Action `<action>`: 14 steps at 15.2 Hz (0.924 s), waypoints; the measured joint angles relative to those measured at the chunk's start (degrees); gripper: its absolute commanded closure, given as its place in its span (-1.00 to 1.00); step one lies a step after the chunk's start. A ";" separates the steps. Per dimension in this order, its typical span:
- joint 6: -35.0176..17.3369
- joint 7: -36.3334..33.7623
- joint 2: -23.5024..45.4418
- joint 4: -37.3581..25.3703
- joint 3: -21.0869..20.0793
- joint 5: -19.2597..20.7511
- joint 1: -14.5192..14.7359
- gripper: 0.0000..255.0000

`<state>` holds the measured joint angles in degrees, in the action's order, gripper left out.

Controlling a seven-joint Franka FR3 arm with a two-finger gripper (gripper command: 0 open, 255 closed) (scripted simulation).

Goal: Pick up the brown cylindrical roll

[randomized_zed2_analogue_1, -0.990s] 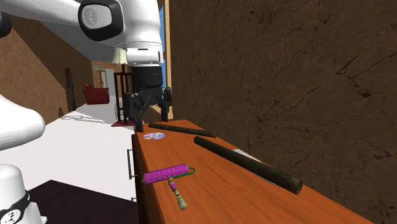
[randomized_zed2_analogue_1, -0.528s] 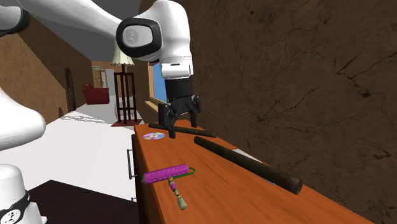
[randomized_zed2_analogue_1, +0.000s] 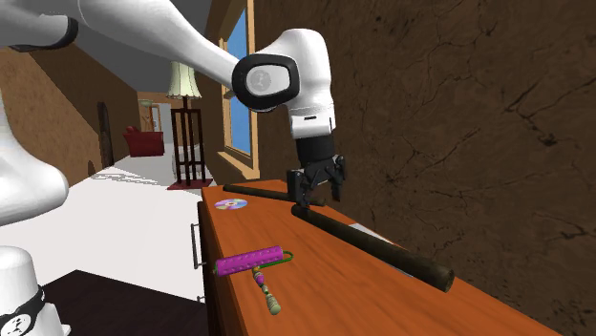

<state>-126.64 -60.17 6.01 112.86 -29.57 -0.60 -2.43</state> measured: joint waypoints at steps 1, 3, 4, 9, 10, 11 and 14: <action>-0.09 -2.56 2.76 -2.72 0.09 1.85 0.67 -1.00; -0.41 -6.55 6.87 -6.78 0.79 4.57 1.73 -1.00; -0.54 -8.16 8.82 -8.65 1.16 5.78 2.35 -1.00; -3.24 -10.11 11.49 -8.57 1.87 7.51 3.16 -1.00; -3.90 -10.38 12.04 -8.42 1.98 7.85 3.34 -1.00; -4.67 -10.60 12.37 -7.94 2.06 8.11 3.47 -1.00; -5.48 -10.73 12.95 -7.67 2.23 8.45 3.56 1.00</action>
<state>-132.12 -70.90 18.96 105.19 -27.34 7.85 1.12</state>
